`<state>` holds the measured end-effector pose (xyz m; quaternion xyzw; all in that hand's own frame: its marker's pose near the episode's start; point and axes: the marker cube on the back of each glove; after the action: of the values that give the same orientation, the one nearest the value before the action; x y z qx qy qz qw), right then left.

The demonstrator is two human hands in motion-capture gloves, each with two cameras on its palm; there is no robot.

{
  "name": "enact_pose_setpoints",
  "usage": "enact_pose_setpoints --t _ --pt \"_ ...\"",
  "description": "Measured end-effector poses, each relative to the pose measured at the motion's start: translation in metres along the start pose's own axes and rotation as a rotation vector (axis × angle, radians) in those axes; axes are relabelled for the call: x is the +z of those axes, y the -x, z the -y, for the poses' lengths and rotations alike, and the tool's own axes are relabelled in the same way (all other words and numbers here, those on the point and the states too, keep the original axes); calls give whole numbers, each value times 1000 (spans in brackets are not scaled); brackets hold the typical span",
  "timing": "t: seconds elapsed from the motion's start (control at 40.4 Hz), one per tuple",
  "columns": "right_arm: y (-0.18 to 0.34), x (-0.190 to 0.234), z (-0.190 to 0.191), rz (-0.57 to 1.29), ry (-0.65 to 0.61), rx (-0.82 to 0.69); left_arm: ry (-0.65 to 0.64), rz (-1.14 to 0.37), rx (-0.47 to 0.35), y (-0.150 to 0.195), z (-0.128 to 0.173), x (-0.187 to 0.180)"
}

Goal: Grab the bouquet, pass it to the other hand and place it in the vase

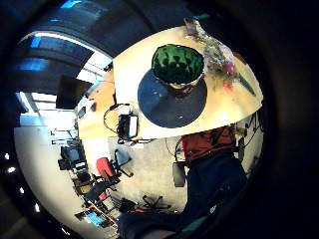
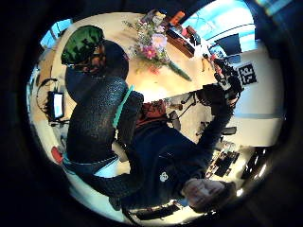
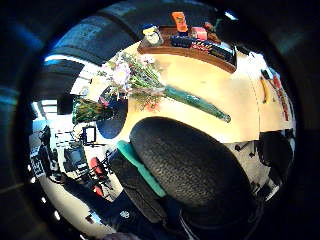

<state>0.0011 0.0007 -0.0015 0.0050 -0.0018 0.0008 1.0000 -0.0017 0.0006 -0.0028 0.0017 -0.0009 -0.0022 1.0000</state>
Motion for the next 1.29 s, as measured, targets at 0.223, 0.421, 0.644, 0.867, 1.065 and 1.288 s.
enact_pose_setpoints --t 0.223,0.421,0.644,0.867,1.065,1.288 --pt "-6 -9 -5 55 -16 -7 -27 -29 -23 6 -4 -13" --pt "-7 -20 -11 69 -35 -9 -45 -48 -21 7 -9 -13" --pt "-9 -36 -26 105 -53 -22 -71 -40 8 0 -14 -1" --pt "-22 -52 -19 189 -53 55 -105 -21 90 -23 -25 9" --pt "-40 -54 14 281 -52 155 -150 19 173 -47 -41 12" --pt "-56 -10 59 416 65 202 -167 0 254 -68 -57 11"
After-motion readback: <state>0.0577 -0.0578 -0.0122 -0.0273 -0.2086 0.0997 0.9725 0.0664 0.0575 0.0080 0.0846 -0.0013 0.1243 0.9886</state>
